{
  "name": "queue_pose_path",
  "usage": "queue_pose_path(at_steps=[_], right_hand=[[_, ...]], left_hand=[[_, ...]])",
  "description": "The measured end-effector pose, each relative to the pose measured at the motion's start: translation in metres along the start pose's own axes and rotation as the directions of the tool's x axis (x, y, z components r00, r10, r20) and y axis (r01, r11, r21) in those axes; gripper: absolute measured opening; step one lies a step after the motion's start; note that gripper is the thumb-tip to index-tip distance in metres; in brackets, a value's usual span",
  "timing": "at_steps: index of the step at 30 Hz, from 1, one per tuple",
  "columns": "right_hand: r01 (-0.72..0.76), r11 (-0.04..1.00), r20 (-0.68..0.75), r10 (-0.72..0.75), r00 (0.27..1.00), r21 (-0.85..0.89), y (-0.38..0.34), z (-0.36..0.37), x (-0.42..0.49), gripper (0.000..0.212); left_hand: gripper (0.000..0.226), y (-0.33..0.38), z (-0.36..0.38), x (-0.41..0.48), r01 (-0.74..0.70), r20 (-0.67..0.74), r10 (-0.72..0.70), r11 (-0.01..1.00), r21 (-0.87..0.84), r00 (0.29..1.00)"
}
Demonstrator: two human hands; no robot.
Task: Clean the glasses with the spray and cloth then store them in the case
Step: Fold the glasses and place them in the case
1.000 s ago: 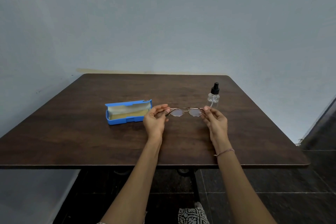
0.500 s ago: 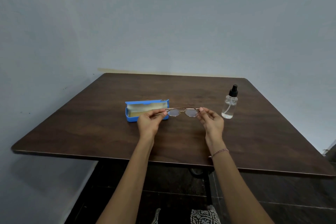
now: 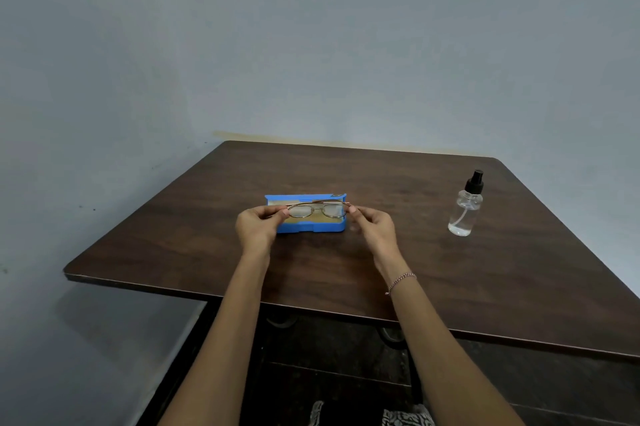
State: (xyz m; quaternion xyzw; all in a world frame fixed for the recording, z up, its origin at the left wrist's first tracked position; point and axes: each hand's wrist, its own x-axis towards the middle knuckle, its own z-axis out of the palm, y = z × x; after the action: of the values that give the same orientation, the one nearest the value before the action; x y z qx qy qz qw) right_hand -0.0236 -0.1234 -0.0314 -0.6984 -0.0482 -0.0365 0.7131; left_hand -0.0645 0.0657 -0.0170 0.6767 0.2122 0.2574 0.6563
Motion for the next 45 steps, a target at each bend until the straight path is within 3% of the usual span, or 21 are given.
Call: queue_pose_path(at_steps=[4,13,19,24,28,35,39,45], right_hand=[[0.070,0.950,0.011,-0.070,0.997,-0.306,0.004,0.004,0.007,0.030],[0.236,0.778,0.087,-0.229,0.970,-0.582,0.009,0.008,0.017,0.024],[0.364,0.678,0.135,-0.367,0.921,-0.639,0.012,0.009,0.016,0.023],[0.332,0.739,0.073,-0.361,0.930,-0.586,0.012,0.009,0.022,0.023],[0.312,0.743,0.059,-0.346,0.936,-0.593,0.011,0.013,0.027,0.015],[0.281,0.659,0.064,-0.333,0.941,-0.698,0.010,0.018,0.031,0.013],[0.343,0.500,0.137,-0.403,0.905,-0.795,0.014,0.020,0.031,0.016],[0.365,0.436,0.159,-0.440,0.884,-0.822,0.015,0.019,0.029,0.016]], left_hand=[[0.013,0.000,-0.005,0.012,-0.015,0.012,0.014,0.991,0.132,1.000],[0.023,-0.007,-0.007,0.024,-0.201,0.086,0.187,0.954,0.223,0.979],[0.017,-0.019,-0.003,0.020,-0.312,0.057,0.312,0.885,0.346,0.948],[0.014,-0.018,-0.003,0.015,-0.358,0.052,0.386,0.786,0.504,0.921],[0.014,-0.019,-0.003,0.017,-0.318,0.016,0.370,0.773,0.549,0.929],[0.016,-0.019,-0.003,0.019,-0.270,-0.042,0.361,0.763,0.588,0.931],[0.017,-0.019,-0.003,0.019,-0.263,-0.039,0.360,0.749,0.608,0.932],[0.018,-0.019,-0.002,0.019,-0.281,0.008,0.369,0.694,0.663,0.929]])
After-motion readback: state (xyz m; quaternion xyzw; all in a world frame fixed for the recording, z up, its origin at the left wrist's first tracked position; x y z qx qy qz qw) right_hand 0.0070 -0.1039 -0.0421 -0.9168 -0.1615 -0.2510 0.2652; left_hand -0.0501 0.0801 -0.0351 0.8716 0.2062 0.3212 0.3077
